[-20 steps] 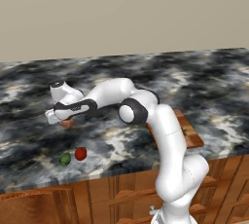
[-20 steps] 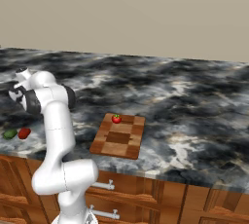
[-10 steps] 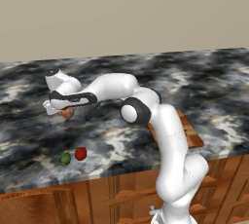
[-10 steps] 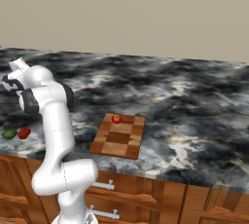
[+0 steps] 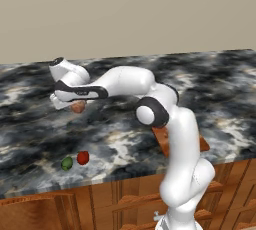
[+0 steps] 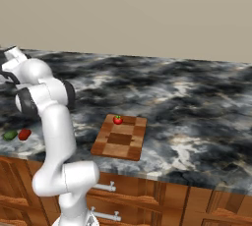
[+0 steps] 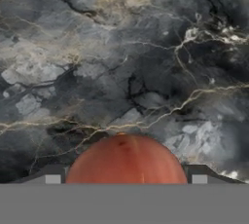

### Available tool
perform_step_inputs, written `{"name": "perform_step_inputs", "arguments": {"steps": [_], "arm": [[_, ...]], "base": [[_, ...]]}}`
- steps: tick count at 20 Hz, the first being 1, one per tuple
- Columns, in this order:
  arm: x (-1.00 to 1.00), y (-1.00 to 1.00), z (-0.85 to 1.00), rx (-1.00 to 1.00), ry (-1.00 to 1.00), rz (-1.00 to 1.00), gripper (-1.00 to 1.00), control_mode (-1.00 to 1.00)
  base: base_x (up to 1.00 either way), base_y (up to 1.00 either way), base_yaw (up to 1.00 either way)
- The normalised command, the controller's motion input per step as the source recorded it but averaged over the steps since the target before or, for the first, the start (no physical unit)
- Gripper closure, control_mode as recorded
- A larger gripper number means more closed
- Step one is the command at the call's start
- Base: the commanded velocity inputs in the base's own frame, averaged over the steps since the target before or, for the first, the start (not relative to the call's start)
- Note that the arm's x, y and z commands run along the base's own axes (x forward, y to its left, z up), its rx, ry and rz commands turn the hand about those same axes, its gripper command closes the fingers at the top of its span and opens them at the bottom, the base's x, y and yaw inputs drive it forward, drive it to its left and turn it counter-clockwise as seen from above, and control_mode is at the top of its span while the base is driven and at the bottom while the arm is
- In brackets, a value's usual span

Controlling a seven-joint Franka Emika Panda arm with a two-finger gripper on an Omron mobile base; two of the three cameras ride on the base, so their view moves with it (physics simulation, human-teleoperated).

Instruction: Place the avocado, onion, tomato, and bell pepper on the cutting board.

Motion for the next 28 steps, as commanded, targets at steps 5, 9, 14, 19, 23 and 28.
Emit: {"name": "perform_step_inputs", "arguments": {"steps": [5,9,14,19,23,28], "arm": [[-0.46,-0.70,0.34,0.02,0.00,-0.10,1.00,-1.00],[-0.58,-0.74,0.02,0.08,-0.03,-0.12,1.00,-1.00],[-0.72,-0.78,0.00,0.12,-0.10,-0.16,1.00,-1.00],[-0.54,-0.78,0.20,0.07,-0.09,-0.14,1.00,-1.00],[-0.30,-0.80,0.26,0.02,-0.03,-0.10,1.00,-1.00],[-0.25,-0.77,0.15,0.02,-0.01,-0.08,1.00,-1.00]], "base": [[0.00,0.00,0.00],[0.00,0.00,0.00],[0.00,0.00,0.00],[0.00,0.00,0.00],[0.00,0.00,0.00],[0.00,0.00,0.00]]}}
